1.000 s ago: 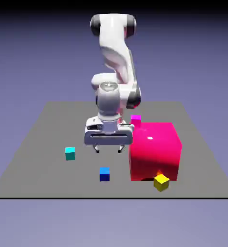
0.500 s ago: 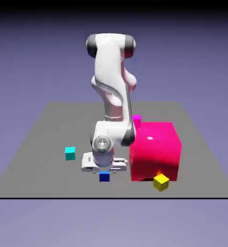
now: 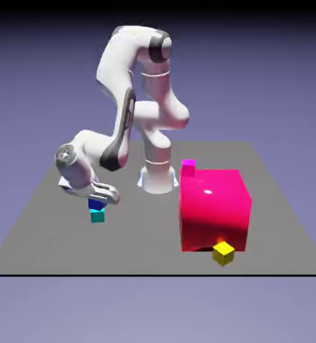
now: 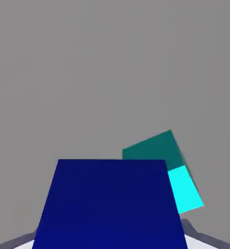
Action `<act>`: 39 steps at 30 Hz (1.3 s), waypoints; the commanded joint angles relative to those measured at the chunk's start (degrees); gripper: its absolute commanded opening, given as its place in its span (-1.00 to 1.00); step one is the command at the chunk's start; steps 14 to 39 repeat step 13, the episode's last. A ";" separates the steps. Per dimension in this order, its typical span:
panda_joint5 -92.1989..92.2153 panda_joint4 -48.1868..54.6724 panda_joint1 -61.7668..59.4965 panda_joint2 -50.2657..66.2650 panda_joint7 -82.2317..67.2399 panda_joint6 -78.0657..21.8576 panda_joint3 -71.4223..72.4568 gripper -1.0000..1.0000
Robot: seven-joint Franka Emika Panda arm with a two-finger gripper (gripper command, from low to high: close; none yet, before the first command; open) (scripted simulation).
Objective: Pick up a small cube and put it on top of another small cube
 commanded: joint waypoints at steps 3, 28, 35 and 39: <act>0.73 -2.14 -0.40 2.97 -0.59 4.99 0.31 -1.00; -0.19 0.00 0.00 0.00 0.08 0.01 0.00 1.00; -0.19 0.00 0.00 0.00 0.08 0.01 0.00 1.00; -0.19 0.00 0.00 0.00 0.08 0.01 0.00 1.00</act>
